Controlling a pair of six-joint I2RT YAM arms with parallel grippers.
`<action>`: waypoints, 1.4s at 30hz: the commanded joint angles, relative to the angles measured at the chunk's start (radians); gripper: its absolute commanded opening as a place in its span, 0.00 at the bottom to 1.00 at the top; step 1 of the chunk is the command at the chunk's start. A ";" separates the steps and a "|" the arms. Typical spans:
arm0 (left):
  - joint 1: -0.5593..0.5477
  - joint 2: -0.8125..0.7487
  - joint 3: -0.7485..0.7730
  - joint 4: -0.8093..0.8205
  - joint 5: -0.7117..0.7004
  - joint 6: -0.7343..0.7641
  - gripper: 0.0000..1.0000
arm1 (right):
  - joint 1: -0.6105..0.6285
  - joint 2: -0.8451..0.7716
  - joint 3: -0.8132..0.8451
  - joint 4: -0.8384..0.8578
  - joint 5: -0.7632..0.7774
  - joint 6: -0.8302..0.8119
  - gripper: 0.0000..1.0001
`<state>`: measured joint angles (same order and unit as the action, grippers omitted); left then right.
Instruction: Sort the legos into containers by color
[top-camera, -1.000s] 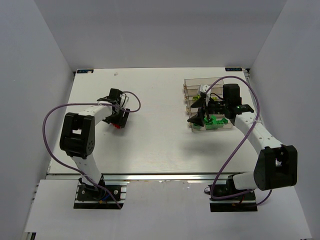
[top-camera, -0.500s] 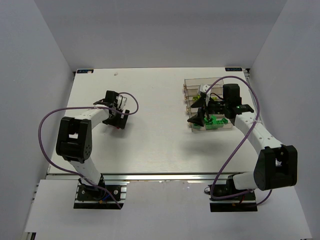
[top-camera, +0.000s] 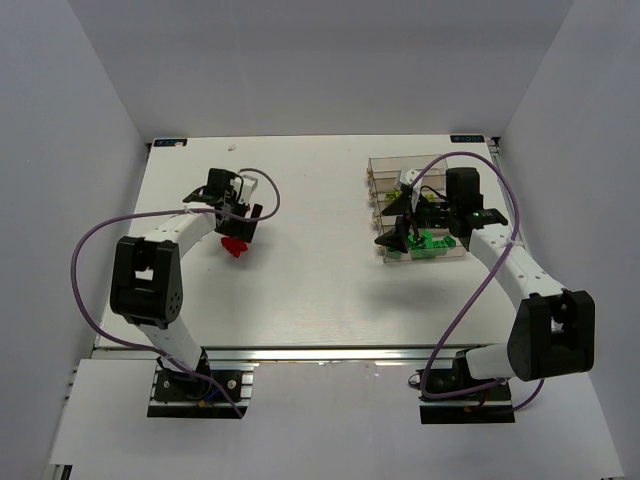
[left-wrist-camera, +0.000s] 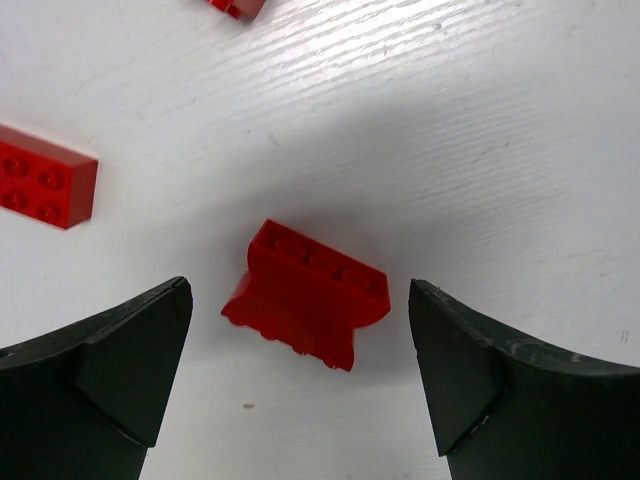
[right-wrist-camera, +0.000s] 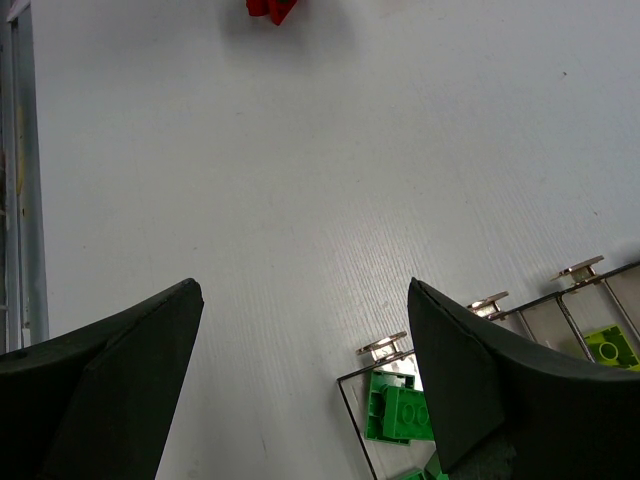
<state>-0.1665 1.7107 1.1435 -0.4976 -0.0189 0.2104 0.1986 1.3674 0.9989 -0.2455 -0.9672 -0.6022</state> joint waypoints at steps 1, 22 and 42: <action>0.004 0.030 0.048 0.016 0.066 0.038 0.98 | 0.002 -0.034 0.044 0.009 -0.002 0.007 0.88; 0.004 0.147 0.105 -0.065 0.094 0.096 0.96 | 0.002 -0.028 0.046 0.029 0.018 0.012 0.88; 0.002 0.231 0.111 -0.163 -0.070 0.006 0.78 | -0.010 -0.024 0.017 0.068 0.010 0.019 0.88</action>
<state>-0.1684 1.9034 1.2598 -0.5972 0.0021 0.2352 0.1963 1.3548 0.9989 -0.2146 -0.9447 -0.5835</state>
